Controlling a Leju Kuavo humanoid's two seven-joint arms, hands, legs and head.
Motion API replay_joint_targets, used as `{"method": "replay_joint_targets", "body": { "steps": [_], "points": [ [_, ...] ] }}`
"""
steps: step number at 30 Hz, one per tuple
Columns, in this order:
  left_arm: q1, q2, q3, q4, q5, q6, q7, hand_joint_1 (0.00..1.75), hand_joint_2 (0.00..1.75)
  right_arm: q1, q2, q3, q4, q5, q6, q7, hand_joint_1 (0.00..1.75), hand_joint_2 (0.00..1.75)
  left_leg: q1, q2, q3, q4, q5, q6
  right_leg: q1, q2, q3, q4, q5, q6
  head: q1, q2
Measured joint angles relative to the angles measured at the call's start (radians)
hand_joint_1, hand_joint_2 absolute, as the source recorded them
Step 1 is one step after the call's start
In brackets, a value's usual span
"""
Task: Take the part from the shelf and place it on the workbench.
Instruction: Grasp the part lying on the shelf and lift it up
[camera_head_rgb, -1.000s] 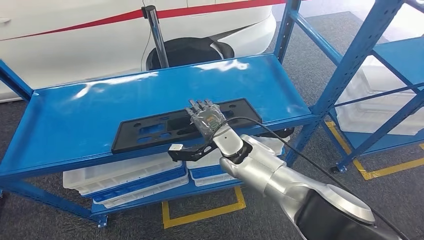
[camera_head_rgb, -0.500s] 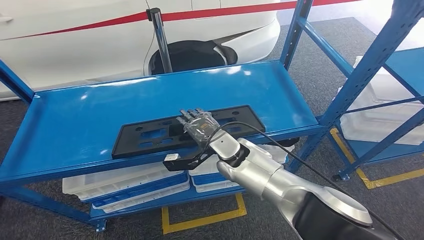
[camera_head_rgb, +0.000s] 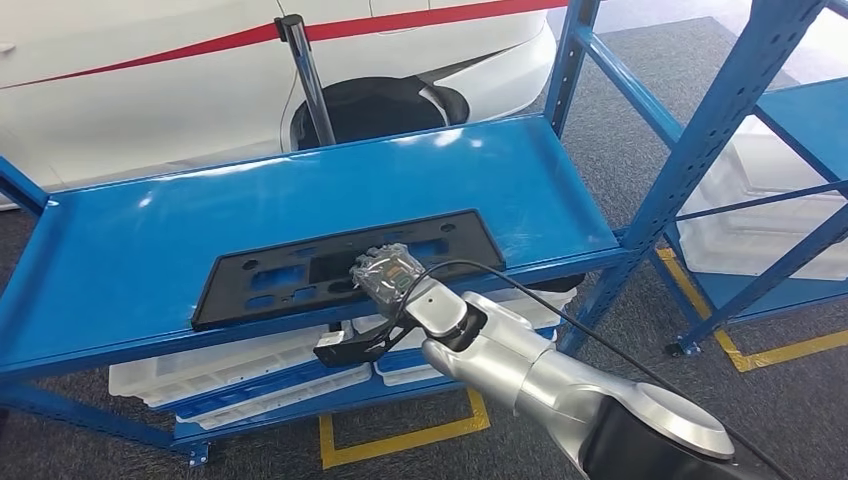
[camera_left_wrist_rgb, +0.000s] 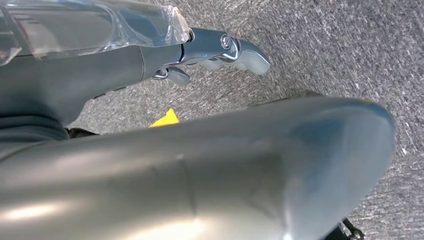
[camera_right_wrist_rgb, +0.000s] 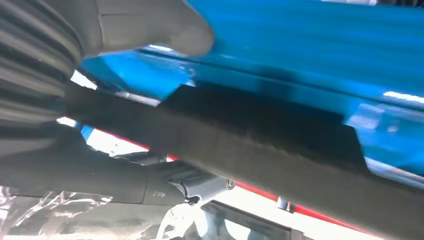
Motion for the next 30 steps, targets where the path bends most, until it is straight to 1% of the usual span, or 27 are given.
{"method": "replay_joint_targets", "body": {
  "steps": [2,3,14,18,30],
  "points": [
    [0.0,0.0,0.0,0.0,0.0,0.0,0.0,0.0,0.0,0.0,0.001,0.002,0.0,0.0,-0.002,0.0,1.75,1.75,0.002,0.0,0.0,0.0,-0.001,-0.015,0.002,0.0,0.0,0.0,0.001,-0.002,0.0,0.0],
    [0.0,0.0,0.0,0.0,0.0,0.0,0.0,0.0,0.0,0.0,0.002,0.002,0.0,0.0,-0.003,0.0,1.75,1.75,0.003,0.0,0.0,0.0,-0.001,-0.018,0.002,0.0,0.0,0.0,0.001,-0.003,0.0,0.0],
    [0.002,-0.001,0.0,0.0,0.0,0.002,0.002,0.0,0.0,-0.001,0.005,0.007,0.0,-0.007,-0.017,0.001,1.75,1.75,-0.001,0.0,0.001,0.001,-0.001,-0.019,-0.002,-0.001,0.003,0.0,0.002,-0.003,0.0,0.0],
    [0.002,-0.002,0.0,0.0,0.0,0.015,0.0,0.0,1.75,-0.001,0.006,0.009,0.0,-0.011,-0.027,0.008,1.75,1.75,-0.001,0.0,0.001,0.001,-0.001,-0.019,-0.002,-0.001,0.003,0.0,0.002,-0.003,0.0,0.0],
    [0.001,-0.003,-0.001,0.0,-0.009,0.026,-0.015,0.0,1.75,-0.001,0.005,0.01,0.0,-0.012,-0.03,0.014,1.75,1.75,-0.001,0.0,0.002,0.001,-0.001,-0.019,-0.002,-0.001,0.003,0.0,0.002,-0.003,0.0,0.0]
  ]
}}
